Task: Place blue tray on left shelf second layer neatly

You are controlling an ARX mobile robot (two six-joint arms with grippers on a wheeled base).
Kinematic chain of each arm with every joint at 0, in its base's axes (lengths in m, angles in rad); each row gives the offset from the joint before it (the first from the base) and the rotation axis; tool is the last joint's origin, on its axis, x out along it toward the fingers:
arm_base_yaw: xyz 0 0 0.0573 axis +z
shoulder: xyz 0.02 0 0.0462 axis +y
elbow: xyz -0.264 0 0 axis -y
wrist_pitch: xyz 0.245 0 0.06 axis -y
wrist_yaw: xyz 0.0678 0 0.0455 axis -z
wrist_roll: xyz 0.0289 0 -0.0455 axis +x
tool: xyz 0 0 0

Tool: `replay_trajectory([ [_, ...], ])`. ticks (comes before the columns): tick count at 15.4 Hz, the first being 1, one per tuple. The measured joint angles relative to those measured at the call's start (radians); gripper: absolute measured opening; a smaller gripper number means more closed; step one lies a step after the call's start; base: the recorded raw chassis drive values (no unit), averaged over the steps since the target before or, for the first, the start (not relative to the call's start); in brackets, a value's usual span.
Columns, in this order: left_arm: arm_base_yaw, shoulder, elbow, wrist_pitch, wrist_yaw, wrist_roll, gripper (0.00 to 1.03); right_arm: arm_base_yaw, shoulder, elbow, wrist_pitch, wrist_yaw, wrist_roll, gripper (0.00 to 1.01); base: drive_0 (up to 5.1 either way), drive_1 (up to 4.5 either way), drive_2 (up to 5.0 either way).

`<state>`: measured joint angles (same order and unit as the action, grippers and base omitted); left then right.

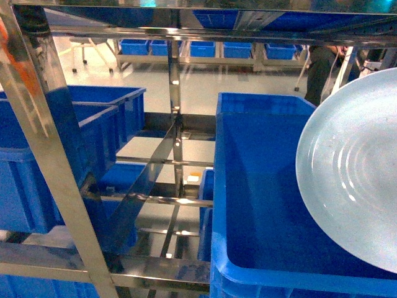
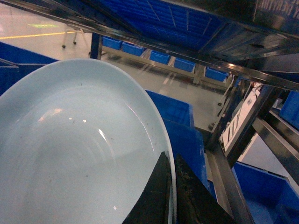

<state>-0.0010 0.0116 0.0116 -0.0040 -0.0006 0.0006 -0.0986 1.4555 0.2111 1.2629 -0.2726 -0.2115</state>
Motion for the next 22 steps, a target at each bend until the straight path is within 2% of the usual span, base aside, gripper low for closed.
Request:
replay_trajectory([
  [7,0.000,0.000,0.000,0.000,0.000,0.000,0.98,0.007,0.255,0.109,0.020,0.007,-0.027,0.02,0.0,0.00,0.0],
  [14,0.000,0.000,0.000,0.000,0.000,0.000,0.98,0.013,0.330,0.175,0.019,0.005,-0.037,0.02,0.0,0.00,0.0],
  [15,0.000,0.000,0.000,0.000,0.000,0.000,0.98,0.012,0.330,0.175,0.023,0.006,-0.039,0.11,0.0,0.00,0.0],
  [17,0.000,0.000,0.000,0.000,0.000,0.000,0.98,0.010,0.330,0.175,0.023,0.002,-0.038,0.19,0.0,0.00,0.0],
  [18,0.000,0.000,0.000,0.000,0.000,0.000,0.98,0.003,0.329,0.175,0.023,0.003,-0.037,0.30,0.0,0.00,0.0],
  [20,0.000,0.000,0.000,0.000,0.000,0.000,0.98,-0.007,0.287,0.158,0.021,-0.001,-0.026,0.60,0.0,0.00,0.0],
  [22,0.000,0.000,0.000,0.000,0.000,0.000,0.98,-0.006,0.158,0.123,0.021,0.003,0.016,0.89,0.0,0.00,0.0],
])
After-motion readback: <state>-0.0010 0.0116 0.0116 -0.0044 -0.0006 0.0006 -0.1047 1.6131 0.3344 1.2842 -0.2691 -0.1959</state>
